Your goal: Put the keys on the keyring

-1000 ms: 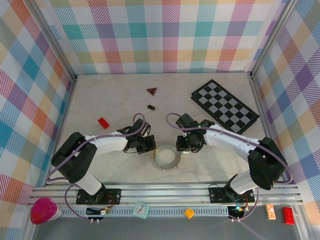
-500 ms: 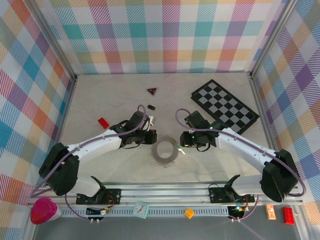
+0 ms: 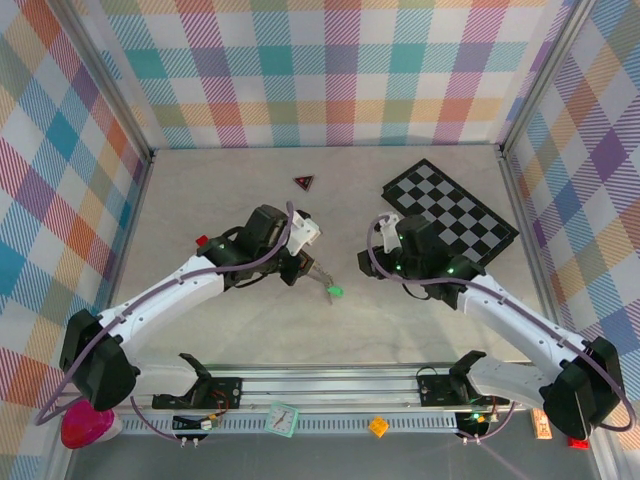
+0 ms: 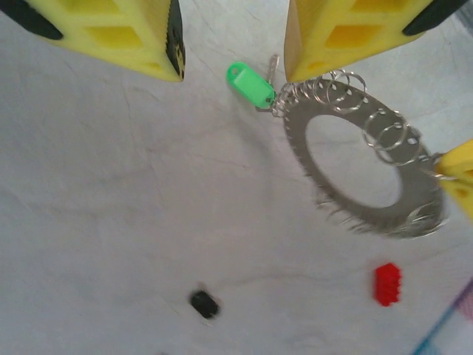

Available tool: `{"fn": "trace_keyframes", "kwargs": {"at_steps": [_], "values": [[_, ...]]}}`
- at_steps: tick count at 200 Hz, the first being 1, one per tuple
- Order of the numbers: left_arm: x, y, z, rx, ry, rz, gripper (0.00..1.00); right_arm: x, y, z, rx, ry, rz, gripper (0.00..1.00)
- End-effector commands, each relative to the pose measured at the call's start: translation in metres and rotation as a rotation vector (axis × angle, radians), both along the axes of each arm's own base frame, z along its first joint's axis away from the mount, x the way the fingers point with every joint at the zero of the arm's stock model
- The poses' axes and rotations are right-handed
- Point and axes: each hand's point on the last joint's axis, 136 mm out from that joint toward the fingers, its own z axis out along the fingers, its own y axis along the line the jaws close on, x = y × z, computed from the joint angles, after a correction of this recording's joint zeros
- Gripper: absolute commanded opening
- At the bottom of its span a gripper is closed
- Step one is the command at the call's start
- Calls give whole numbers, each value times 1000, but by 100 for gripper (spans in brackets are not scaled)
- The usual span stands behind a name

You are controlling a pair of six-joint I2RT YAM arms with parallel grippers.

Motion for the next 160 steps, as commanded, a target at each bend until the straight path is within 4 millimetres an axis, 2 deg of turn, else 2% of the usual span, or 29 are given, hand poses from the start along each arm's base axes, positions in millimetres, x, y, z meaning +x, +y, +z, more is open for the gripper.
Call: {"fn": "trace_keyframes", "kwargs": {"at_steps": [1,28,49,72,92,113,144,160], "values": [[-8,-3,22,-31,-111,-98,0,-14,32,28,98,-218,274,41],[-10,5,23,-41,-184,-98,0,-37,49,27,177,-318,465,42],[-10,11,24,-21,-151,-54,0,-43,54,25,183,-358,528,42],[-15,19,14,12,-12,30,0,-47,59,23,177,-349,567,42],[-19,35,-1,82,138,173,0,-48,63,23,165,-355,577,41],[-23,45,-5,103,239,293,0,-55,69,22,170,-342,606,41],[-22,50,1,104,320,416,0,-88,93,25,197,-305,753,39],[-18,49,11,117,358,462,0,-108,110,27,226,-290,827,38]]}}
